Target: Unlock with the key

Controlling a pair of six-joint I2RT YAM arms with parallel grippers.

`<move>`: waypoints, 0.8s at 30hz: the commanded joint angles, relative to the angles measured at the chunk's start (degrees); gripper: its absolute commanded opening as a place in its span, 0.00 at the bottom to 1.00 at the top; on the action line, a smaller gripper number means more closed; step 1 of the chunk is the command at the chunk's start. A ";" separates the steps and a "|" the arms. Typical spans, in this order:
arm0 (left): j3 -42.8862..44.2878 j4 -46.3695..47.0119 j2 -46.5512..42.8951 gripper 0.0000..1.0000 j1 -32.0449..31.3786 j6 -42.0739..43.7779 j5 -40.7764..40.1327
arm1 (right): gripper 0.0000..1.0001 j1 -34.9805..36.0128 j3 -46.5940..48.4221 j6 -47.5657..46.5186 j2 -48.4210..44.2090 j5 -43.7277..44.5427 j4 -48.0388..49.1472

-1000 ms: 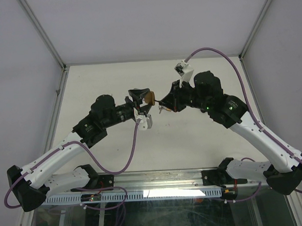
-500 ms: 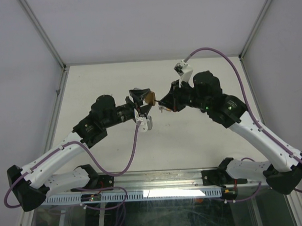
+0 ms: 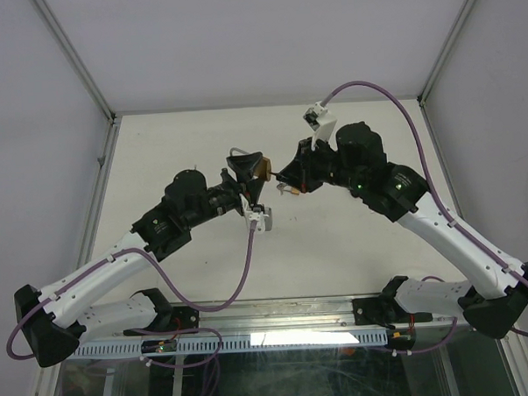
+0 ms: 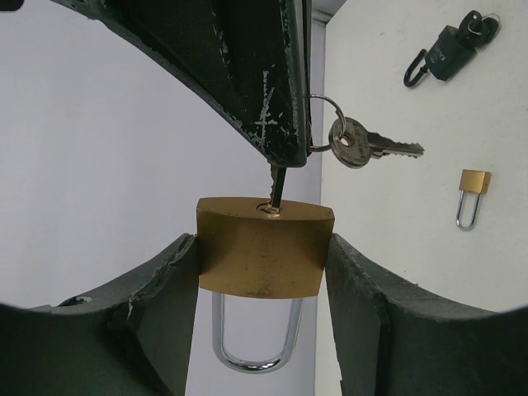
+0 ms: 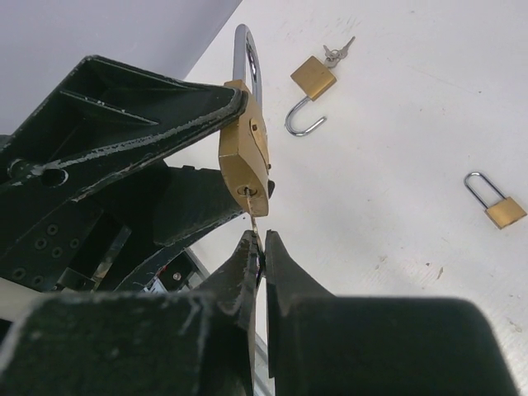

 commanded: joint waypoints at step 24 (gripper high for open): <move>2.52 4.34 0.27 0.00 -4.53 -1.83 4.25 | 0.00 2.57 6.65 -5.92 2.28 -0.63 8.62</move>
